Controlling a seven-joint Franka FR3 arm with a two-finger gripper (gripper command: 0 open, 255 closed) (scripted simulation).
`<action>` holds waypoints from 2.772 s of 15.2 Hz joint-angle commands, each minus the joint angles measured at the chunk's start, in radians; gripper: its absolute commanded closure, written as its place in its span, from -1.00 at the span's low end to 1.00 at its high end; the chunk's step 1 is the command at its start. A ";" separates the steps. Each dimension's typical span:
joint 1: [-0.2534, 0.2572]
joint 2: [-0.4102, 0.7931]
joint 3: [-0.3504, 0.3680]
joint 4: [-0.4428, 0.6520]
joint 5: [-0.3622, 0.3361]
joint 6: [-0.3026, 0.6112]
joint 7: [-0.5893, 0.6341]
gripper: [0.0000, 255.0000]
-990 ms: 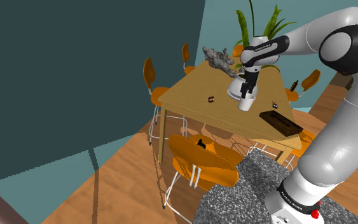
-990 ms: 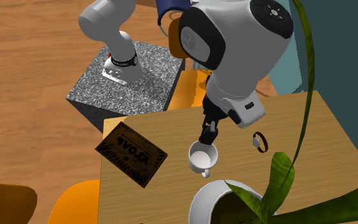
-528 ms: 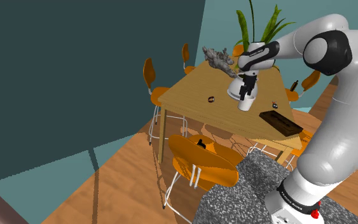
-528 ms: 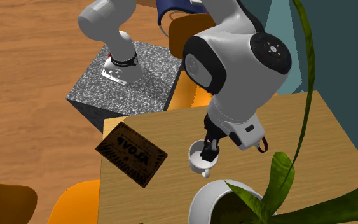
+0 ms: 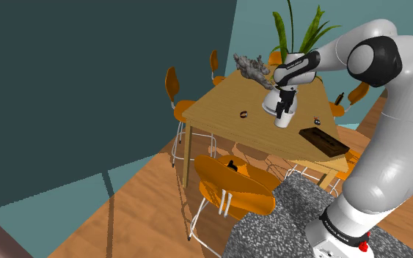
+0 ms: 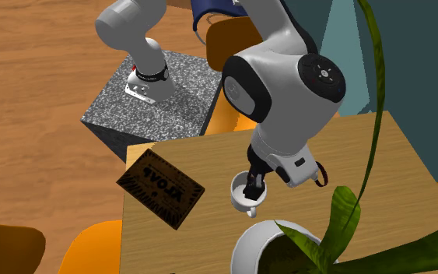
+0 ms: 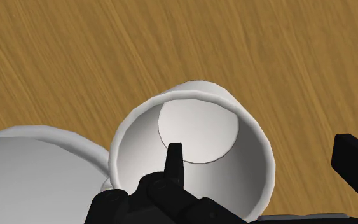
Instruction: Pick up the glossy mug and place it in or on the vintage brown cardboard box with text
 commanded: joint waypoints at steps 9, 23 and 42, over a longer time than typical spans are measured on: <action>0.000 0.000 0.000 0.000 0.000 0.000 0.000 1.00; 0.008 -0.062 -0.005 0.075 -0.019 -0.133 0.000 1.00; -0.031 -0.302 -0.055 -0.008 -0.115 -0.262 -0.072 1.00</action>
